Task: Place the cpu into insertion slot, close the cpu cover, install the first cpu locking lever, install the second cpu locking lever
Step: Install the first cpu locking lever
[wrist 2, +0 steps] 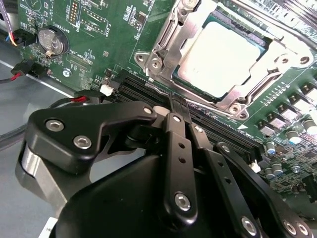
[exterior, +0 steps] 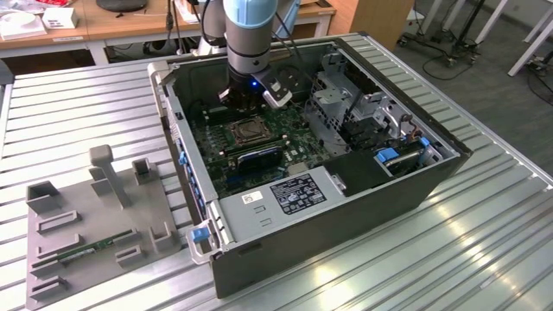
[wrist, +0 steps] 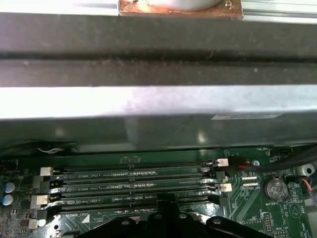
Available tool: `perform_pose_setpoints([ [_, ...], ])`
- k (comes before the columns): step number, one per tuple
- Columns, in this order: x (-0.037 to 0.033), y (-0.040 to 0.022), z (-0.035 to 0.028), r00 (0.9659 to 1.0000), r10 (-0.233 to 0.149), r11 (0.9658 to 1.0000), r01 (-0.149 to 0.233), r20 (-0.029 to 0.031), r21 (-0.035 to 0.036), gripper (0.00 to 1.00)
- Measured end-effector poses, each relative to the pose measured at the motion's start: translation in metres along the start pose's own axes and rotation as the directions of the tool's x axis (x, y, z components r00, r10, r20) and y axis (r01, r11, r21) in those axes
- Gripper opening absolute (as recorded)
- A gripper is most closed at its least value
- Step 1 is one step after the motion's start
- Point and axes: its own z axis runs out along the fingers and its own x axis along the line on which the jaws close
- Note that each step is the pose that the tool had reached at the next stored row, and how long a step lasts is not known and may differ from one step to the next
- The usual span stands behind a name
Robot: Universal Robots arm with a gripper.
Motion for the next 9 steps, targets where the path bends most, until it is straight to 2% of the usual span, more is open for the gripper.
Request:
perform_pose_setpoints([
  [9, -0.0018, -0.0006, 0.0027, 1.0, 0.0, 1.0, 0.0, 0.0002, 0.0022, 0.11],
])
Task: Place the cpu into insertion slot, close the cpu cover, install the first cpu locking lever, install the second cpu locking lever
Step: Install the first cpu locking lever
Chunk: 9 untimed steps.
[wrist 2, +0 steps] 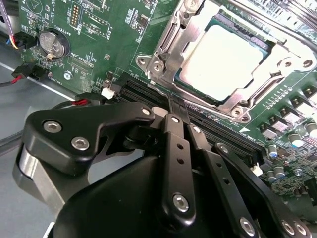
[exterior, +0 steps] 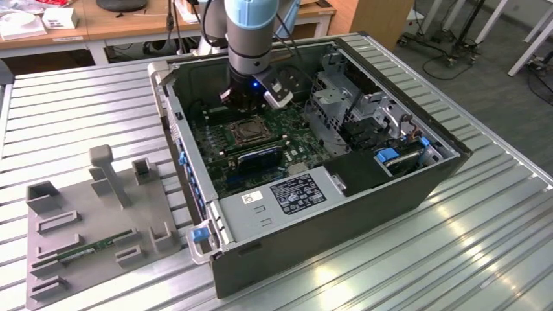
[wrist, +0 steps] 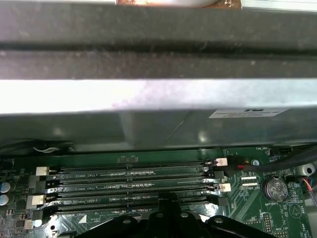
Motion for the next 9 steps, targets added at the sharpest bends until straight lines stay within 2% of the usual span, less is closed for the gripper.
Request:
perform_pose_setpoints([
  [9, 0.0001, -0.0001, 0.0012, 1.0, -0.001, 1.0, 0.001, 0.0005, 0.0054, 0.11],
])
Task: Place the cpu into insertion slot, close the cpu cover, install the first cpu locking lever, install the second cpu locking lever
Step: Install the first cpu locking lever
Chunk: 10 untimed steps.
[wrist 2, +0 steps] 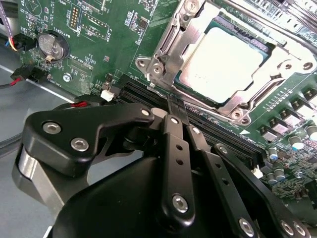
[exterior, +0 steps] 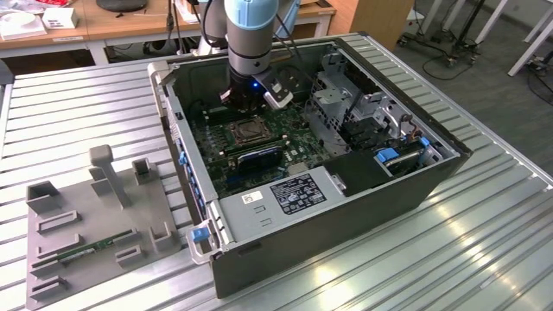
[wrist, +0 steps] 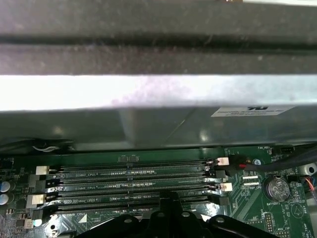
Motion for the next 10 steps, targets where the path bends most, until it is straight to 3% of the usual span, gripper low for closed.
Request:
perform_pose_setpoints([
  [10, 0.0, 0.0002, -0.0002, 0.9999, 0.011, 0.9999, -0.011, 0.0029, 0.002, 0.11],
])
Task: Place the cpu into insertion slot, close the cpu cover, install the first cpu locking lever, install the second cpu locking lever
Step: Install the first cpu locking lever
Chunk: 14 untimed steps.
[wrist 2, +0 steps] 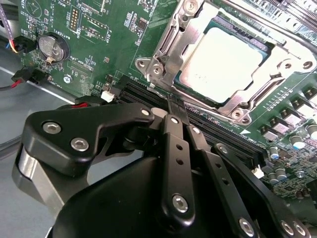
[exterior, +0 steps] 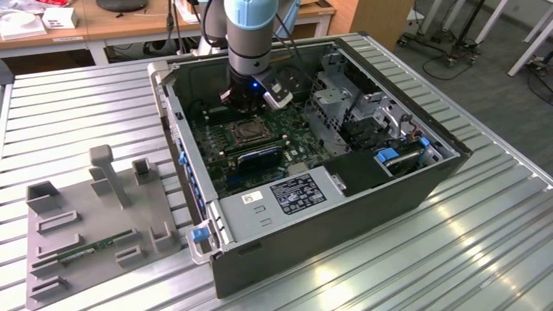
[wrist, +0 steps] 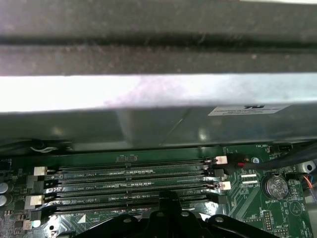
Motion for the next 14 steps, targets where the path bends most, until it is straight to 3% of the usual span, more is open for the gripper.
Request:
perform_pose_setpoints([
  [14, 0.0, 0.0014, -0.0032, 1.0, 0.008, 1.0, -0.008, 0.002, 0.0007, 0.11],
])
